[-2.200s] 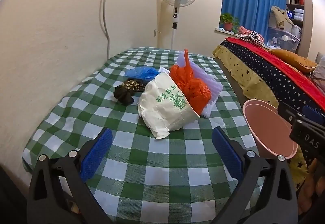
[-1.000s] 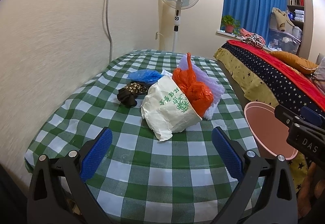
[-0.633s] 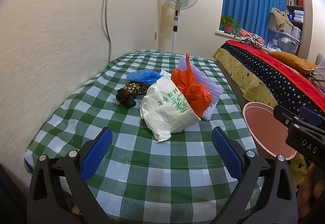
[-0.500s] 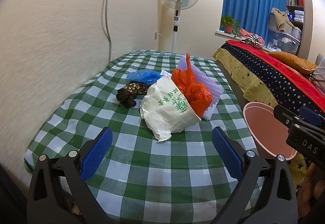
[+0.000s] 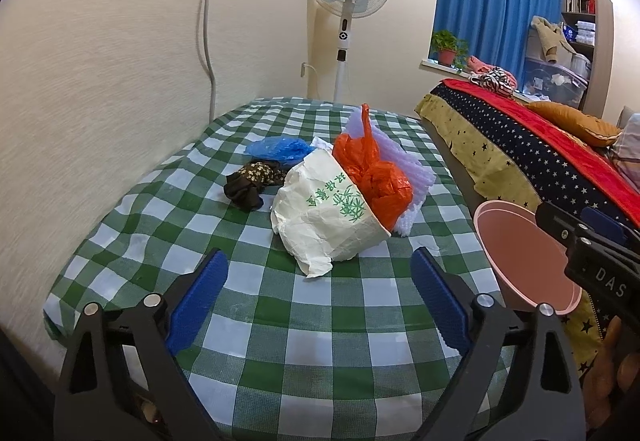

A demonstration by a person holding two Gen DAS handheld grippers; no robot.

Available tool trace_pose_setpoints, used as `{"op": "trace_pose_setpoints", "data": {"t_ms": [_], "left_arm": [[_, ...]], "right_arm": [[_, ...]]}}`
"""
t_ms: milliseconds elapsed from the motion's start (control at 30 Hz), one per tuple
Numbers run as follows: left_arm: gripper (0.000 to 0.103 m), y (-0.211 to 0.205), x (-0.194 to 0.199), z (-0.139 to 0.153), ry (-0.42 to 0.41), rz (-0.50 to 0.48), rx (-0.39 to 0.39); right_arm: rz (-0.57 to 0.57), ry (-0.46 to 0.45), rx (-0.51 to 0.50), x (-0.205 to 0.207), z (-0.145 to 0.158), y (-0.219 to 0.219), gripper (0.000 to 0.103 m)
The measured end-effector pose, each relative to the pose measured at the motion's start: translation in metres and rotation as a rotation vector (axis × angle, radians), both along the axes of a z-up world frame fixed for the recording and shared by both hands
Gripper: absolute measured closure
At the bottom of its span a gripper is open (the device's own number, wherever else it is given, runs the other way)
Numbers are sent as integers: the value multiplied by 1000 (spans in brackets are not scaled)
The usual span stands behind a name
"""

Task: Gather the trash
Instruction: 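Reach into the pile and grasp the lavender bubble wrap with the right tool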

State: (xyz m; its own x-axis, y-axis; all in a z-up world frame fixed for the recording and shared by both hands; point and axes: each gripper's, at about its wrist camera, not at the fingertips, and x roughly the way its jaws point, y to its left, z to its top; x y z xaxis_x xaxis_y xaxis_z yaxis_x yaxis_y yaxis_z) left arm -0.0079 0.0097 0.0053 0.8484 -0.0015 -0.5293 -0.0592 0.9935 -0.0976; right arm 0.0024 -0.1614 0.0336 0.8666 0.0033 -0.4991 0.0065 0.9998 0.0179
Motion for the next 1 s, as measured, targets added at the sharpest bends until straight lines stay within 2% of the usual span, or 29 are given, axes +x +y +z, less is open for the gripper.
{"op": "trace_pose_setpoints", "data": {"t_ms": [67, 133, 233, 433, 700, 1000], "left_arm": [[18, 0, 0, 0, 3, -3, -5], [21, 2, 2, -2, 8, -4, -12], [22, 3, 4, -2, 14, -2, -20], [22, 1, 15, -4, 14, 6, -25], [29, 1, 40, -14, 61, 39, -48], [29, -9, 68, -18, 83, 58, -73]], "right_arm": [[8, 2, 12, 0, 0, -1, 33], [23, 12, 44, 1, -1, -3, 43], [34, 30, 96, 5, -2, -8, 52], [42, 34, 179, 9, -2, -17, 62], [76, 27, 204, 17, 3, -15, 63], [130, 61, 201, 49, 2, -10, 63]]}}
